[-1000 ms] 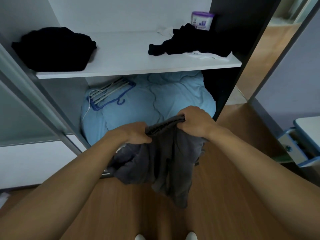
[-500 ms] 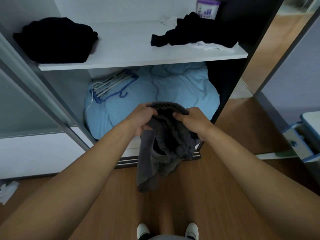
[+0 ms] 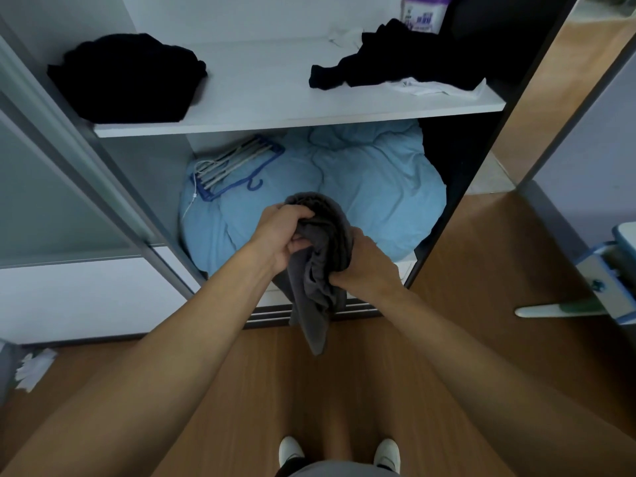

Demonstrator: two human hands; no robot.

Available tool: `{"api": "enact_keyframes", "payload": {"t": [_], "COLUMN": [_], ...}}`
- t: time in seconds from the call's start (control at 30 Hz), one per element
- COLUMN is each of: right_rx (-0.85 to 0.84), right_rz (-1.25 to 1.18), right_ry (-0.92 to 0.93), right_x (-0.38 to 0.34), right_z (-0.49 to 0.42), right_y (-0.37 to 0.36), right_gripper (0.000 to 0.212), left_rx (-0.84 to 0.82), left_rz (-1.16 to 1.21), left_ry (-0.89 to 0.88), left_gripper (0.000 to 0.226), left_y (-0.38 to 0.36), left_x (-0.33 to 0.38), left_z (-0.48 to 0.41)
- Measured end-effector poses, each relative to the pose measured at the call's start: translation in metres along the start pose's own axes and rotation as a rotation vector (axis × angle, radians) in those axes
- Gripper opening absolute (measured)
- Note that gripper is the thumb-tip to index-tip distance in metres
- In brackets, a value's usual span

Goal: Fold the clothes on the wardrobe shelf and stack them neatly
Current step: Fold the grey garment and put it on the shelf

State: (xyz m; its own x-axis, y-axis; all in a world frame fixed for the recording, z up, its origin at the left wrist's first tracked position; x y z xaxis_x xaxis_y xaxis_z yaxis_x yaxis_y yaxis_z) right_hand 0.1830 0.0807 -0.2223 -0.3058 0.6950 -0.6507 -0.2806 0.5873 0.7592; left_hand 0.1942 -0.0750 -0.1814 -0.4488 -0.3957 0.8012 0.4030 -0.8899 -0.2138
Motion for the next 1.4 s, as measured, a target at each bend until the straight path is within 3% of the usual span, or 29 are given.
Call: {"api": "enact_keyframes", "payload": {"t": [0.13, 0.27, 0.37, 0.43, 0.5, 0.67, 0.8, 0.87, 1.0, 1.17, 1.27, 1.33, 1.4], "right_rx": [0.136, 0.297, 0.359, 0.337, 0.280, 0.132, 0.076, 0.037, 0.020, 0.031, 0.043, 0.146, 0.307], "right_rz": [0.071, -0.255, -0.584, -0.775, -0.862, -0.931, -0.997, -0.993, -1.054, -1.297, -1.078, -0.906, -0.807], "right_ry": [-0.018, -0.036, -0.036, -0.071, -0.090, -0.054, -0.078, -0.112, -0.231, -0.083, 0.000, 0.062, 0.096], "right_x": [0.004, 0.009, -0.001, -0.003, -0.007, -0.029, -0.036, -0.035, -0.013, 0.020, 0.023, 0.016, 0.011], "right_z": [-0.004, -0.018, -0.025, -0.029, -0.033, -0.038, -0.036, -0.034, -0.030, -0.017, -0.006, -0.005, -0.009], "right_y": [0.020, 0.059, 0.074, 0.079, 0.084, 0.090, 0.091, 0.093, 0.108, 0.109, 0.089, 0.085, 0.089], "right_gripper": [0.041, 0.023, 0.014, 0.015, 0.015, 0.021, 0.017, 0.014, 0.009, 0.060, 0.085, 0.077, 0.045], "left_rx": [0.050, 0.057, -0.102, -0.286, -0.358, -0.133, -0.233, -0.291, -0.194, -0.086, -0.067, -0.044, -0.043], "left_rz": [-0.036, -0.069, -0.105, -0.156, -0.247, -0.681, -0.525, -0.375, -0.167, -0.013, 0.024, -0.034, -0.119], "left_ry": [-0.007, 0.051, 0.080, 0.027, -0.042, -0.297, -0.298, -0.311, -0.362, -0.328, -0.313, -0.360, -0.443], "left_gripper": [0.006, 0.003, 0.010, 0.023, 0.045, 0.057, 0.081, 0.077, 0.058, 0.019, 0.021, 0.025, 0.025], "left_y": [0.019, 0.039, 0.043, 0.045, 0.054, 0.063, 0.043, 0.026, 0.002, -0.028, -0.037, -0.034, -0.028], "left_x": [0.008, 0.010, 0.015, 0.019, 0.019, 0.018, -0.001, -0.003, 0.016, 0.033, 0.039, 0.044, 0.049], "left_z": [-0.005, -0.012, -0.011, -0.007, -0.005, -0.015, -0.020, -0.020, -0.015, -0.007, 0.001, 0.005, 0.010]}}
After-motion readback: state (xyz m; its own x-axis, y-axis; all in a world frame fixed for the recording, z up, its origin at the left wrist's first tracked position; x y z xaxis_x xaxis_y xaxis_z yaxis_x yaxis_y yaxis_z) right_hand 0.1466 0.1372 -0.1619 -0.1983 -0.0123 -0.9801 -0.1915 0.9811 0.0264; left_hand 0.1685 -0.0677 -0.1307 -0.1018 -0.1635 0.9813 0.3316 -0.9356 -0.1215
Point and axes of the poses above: each hand's wrist, its own z-axis away from the middle knuckle, its own y-axis out of the back of the hand, x = y × z, the point moved 6 cm from there along -z, towards the middle knuckle, and after that the axes turned 9 degrees about y, right-handed, at the moved point
